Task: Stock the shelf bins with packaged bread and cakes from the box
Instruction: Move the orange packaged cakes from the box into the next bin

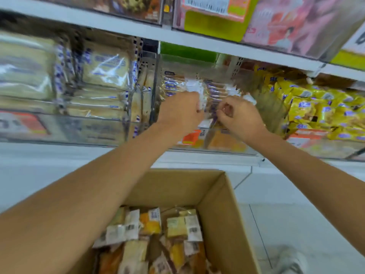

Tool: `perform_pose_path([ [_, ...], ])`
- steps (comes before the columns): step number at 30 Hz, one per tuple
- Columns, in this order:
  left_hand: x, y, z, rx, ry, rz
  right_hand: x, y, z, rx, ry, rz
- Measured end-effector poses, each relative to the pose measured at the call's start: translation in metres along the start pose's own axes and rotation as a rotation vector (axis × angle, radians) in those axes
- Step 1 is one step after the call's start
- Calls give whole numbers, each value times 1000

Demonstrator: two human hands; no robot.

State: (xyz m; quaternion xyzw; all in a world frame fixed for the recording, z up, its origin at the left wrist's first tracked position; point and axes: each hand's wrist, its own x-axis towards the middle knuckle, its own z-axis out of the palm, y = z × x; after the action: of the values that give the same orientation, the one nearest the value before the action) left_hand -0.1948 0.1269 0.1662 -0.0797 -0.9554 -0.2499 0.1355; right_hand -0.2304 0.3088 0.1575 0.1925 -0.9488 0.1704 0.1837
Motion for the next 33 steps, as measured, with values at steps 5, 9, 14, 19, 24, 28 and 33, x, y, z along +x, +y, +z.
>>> perform_pose_path([
  [5, -93, -20, 4, -61, -221, -293, -100, -45, 31, 178, -139, -35],
  [9, -160, -78, 49, -152, -418, -556, -176, -40, 99, 239, -599, 145],
  [14, -230, -142, 104, -229, -487, -831, -258, -16, 195, 355, -949, 454],
  [19, -272, -180, 145, -336, -482, -1011, -310, -23, 274, 449, -1236, 435],
  [24, -293, -192, 161, -426, -482, -1109, -322, -40, 324, 326, -1254, 203],
  [28, -300, -195, 165, -460, -489, -1152, -314, -47, 337, -34, -1331, -89],
  [33, -291, -188, 162, -485, -471, -1117, -285, -36, 295, 74, -1332, -43],
])
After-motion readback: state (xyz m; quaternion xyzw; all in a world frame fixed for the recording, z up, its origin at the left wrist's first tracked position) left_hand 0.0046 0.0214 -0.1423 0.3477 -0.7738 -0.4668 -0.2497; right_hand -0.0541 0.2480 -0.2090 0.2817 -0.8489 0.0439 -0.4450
